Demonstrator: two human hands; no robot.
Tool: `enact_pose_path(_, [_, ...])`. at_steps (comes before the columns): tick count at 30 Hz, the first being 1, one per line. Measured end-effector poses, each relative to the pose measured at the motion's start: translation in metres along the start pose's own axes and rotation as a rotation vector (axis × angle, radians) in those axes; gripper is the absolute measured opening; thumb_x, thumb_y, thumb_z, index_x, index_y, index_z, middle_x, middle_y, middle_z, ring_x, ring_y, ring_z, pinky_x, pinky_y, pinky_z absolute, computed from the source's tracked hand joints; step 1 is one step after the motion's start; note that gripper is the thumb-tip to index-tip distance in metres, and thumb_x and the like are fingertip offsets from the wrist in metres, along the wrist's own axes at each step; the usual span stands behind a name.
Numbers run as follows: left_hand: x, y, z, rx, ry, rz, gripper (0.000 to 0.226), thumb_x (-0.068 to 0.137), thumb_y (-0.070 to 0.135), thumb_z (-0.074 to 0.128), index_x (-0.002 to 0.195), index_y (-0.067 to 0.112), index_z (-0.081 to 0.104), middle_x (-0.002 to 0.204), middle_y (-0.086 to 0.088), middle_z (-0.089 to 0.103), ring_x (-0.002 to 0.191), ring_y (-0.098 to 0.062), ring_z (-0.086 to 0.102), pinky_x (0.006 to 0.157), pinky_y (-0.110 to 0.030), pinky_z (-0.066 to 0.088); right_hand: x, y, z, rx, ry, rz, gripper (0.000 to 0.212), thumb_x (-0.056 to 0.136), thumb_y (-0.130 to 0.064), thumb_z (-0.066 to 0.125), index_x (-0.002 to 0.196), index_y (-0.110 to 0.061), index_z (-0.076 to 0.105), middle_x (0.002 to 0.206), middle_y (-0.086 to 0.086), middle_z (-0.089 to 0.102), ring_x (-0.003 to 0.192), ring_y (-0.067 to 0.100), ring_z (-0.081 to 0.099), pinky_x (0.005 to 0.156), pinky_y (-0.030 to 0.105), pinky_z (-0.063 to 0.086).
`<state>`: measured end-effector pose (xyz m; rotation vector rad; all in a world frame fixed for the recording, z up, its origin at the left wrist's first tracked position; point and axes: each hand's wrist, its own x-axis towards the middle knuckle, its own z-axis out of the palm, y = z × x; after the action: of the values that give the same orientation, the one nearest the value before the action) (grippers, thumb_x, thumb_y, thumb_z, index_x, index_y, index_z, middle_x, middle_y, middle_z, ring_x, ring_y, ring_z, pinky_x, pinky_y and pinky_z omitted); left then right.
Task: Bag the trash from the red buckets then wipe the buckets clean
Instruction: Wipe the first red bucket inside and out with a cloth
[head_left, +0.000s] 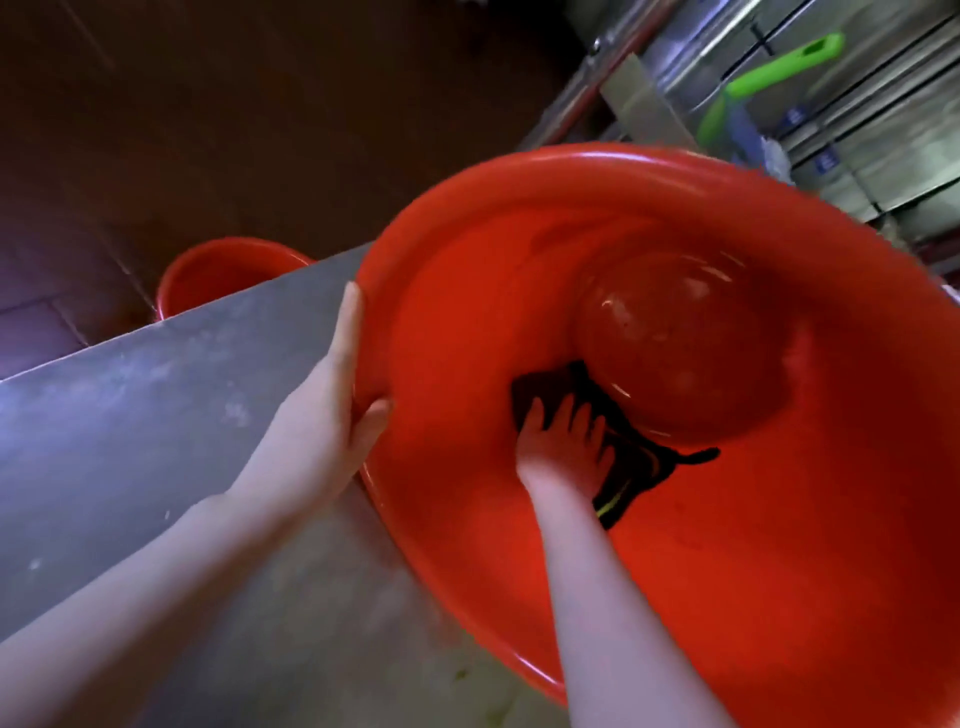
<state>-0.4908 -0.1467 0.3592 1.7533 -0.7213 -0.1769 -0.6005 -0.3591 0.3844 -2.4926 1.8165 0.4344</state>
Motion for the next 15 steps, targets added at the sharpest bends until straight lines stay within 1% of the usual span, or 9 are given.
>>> enact_pose_path(2, [-0.003, 0.003, 0.004, -0.007, 0.038, -0.001, 0.112, 0.089, 0.008, 0.064, 0.141, 0.058, -0.022, 0.128, -0.014, 0.06, 0.091, -0.035, 0.066, 0.076, -0.035, 0.042, -0.013, -0.009, -0.004, 0.002, -0.013, -0.054, 0.062, 0.102, -0.051, 0.014, 0.156, -0.023, 0.005, 0.164, -0.002, 0.002, 0.151, 0.02, 0.002, 0.12, 0.047, 0.007])
enact_pose_path(4, [-0.009, 0.005, 0.007, -0.027, 0.067, -0.038, 0.112, 0.089, 0.008, 0.063, 0.142, 0.058, -0.021, 0.124, -0.016, 0.061, 0.088, -0.038, 0.066, 0.074, -0.036, 0.043, -0.044, -0.018, -0.001, -0.017, 0.037, -0.164, 0.062, 0.102, -0.05, 0.021, 0.156, -0.024, 0.006, 0.164, -0.003, 0.005, 0.15, 0.019, 0.006, 0.12, 0.046, 0.01])
enact_pose_path(6, [-0.014, 0.009, 0.009, -0.047, 0.084, -0.076, 0.112, 0.088, 0.008, 0.063, 0.142, 0.058, -0.021, 0.124, -0.021, 0.061, 0.087, -0.041, 0.067, 0.073, -0.036, 0.044, -0.09, -0.023, 0.009, 0.033, 0.09, -0.302, 0.064, 0.1, -0.053, 0.025, 0.156, -0.026, 0.009, 0.164, -0.004, 0.008, 0.15, 0.017, 0.008, 0.119, 0.044, 0.012])
enact_pose_path(8, [-0.019, 0.008, 0.008, -0.062, 0.069, -0.093, 0.112, 0.088, 0.008, 0.064, 0.143, 0.057, -0.021, 0.125, -0.023, 0.061, 0.088, -0.04, 0.067, 0.074, -0.037, 0.044, -0.141, -0.025, 0.021, 0.1, 0.117, -0.424, 0.066, 0.097, -0.058, 0.024, 0.155, -0.027, 0.017, 0.163, -0.006, 0.014, 0.149, 0.017, 0.012, 0.119, 0.043, 0.015])
enact_pose_path(10, [-0.025, 0.004, 0.005, -0.099, 0.023, -0.094, 0.112, 0.088, 0.009, 0.065, 0.145, 0.054, -0.02, 0.123, -0.019, 0.062, 0.084, -0.031, 0.066, 0.075, -0.038, 0.046, -0.171, -0.022, 0.028, 0.118, 0.129, -0.447, 0.068, 0.094, -0.061, 0.021, 0.154, -0.03, 0.021, 0.162, -0.007, 0.017, 0.149, 0.016, 0.014, 0.119, 0.04, 0.018])
enact_pose_path(11, [-0.027, 0.002, 0.004, -0.111, -0.005, -0.09, 0.112, 0.088, 0.01, 0.065, 0.146, 0.053, -0.02, 0.116, -0.016, 0.064, 0.079, -0.024, 0.065, 0.073, -0.037, 0.047, -0.174, -0.019, 0.029, 0.095, 0.114, -0.429, 0.069, 0.093, -0.063, 0.018, 0.154, -0.032, 0.019, 0.162, -0.008, 0.014, 0.149, 0.015, 0.012, 0.12, 0.037, 0.015])
enact_pose_path(13, [-0.029, -0.001, 0.004, -0.116, -0.043, -0.092, 0.111, 0.087, 0.013, 0.066, 0.146, 0.052, -0.019, 0.089, 0.0, 0.067, 0.065, -0.007, 0.061, 0.061, -0.031, 0.046, -0.16, -0.016, 0.029, 0.043, 0.094, -0.35, 0.067, 0.094, -0.064, 0.018, 0.154, -0.034, 0.012, 0.163, -0.007, 0.009, 0.149, 0.014, 0.007, 0.12, 0.033, 0.01])
enact_pose_path(14, [-0.029, -0.003, 0.004, -0.115, -0.047, -0.097, 0.111, 0.087, 0.014, 0.067, 0.146, 0.053, -0.018, 0.076, 0.01, 0.062, 0.058, -0.003, 0.058, 0.055, -0.028, 0.044, -0.147, -0.016, 0.027, 0.04, 0.105, -0.294, 0.066, 0.096, -0.062, 0.021, 0.155, -0.033, 0.013, 0.163, -0.005, 0.01, 0.149, 0.015, 0.009, 0.12, 0.033, 0.011])
enact_pose_path(15, [-0.029, -0.005, 0.004, -0.117, -0.045, -0.103, 0.111, 0.086, 0.015, 0.067, 0.146, 0.053, -0.018, 0.067, 0.014, 0.056, 0.053, -0.003, 0.056, 0.052, -0.026, 0.043, -0.13, -0.017, 0.026, 0.031, 0.127, -0.237, 0.064, 0.097, -0.059, 0.025, 0.154, -0.031, 0.016, 0.163, -0.002, 0.014, 0.148, 0.017, 0.012, 0.119, 0.034, 0.013])
